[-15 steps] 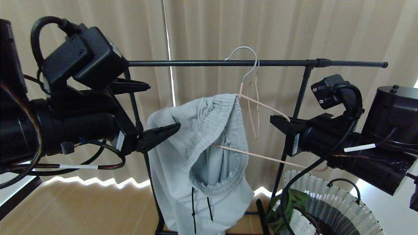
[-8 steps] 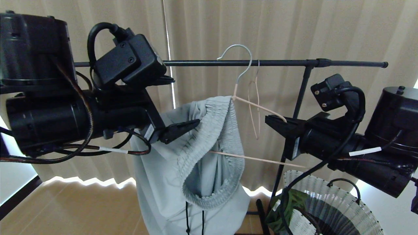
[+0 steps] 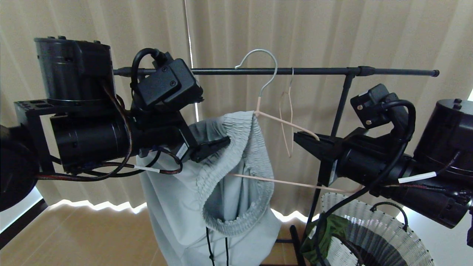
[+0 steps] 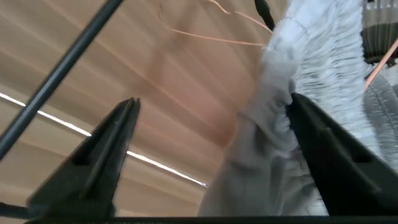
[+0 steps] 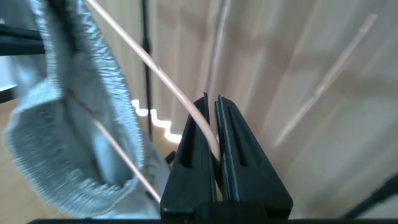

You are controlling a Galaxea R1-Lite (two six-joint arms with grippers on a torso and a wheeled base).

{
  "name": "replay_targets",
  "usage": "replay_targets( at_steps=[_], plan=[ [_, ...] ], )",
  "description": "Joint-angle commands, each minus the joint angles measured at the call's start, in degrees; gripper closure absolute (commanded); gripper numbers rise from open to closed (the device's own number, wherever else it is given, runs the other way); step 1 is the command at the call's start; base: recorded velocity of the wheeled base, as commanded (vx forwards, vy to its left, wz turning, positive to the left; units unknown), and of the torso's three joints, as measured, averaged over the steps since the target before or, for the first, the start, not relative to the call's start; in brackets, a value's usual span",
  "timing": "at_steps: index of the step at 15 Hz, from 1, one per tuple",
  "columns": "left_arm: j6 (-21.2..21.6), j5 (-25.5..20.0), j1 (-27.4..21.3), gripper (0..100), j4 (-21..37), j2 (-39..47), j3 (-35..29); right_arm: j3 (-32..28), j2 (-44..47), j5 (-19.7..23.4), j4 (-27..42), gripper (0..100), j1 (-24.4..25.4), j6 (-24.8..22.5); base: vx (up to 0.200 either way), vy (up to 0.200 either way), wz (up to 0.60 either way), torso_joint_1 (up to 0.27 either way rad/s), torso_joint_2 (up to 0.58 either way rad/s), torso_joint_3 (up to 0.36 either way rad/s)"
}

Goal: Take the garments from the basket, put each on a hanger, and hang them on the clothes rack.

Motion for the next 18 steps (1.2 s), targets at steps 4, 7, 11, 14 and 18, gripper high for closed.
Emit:
replay_targets(
  at_steps=[4,7,11,14,18],
  plan=[
    [0.03,-0.07,0.00,100,-0.01,-0.04,0.90,-0.04,-0.79,1.23,-0.09,100,0.20,-0.01,0.000,0.000,0.00,0.000,0.00,0.000],
    [-0.23,0.01,0.00,100,-0.01,-0.47,1.69,-0.13,-0.79,1.41,-0.09,100,0.11,-0.01,0.000,0.000,0.00,0.000,0.00,0.000],
    [-0.41,0.10,1.40,100,-1.59,-1.00,2.74,-0.13,-0.88,1.41,-0.09,0,0.02,-0.01,0.000,0.000,0.00,0.000,0.00,0.000],
    [-1.02,0.63,1.67,100,-1.50,-1.27,2.83,-0.30,-0.70,1.32,-0.09,0,0.02,-0.27,0.000,0.000,0.00,0.000,0.00,0.000],
    [-4.36,11.09,2.46,100,-1.33,-1.09,3.62,-0.30,-0.35,1.14,-0.09,0,-1.21,-4.67,0.000,0.000,0.00,0.000,0.00,0.000]
  ],
)
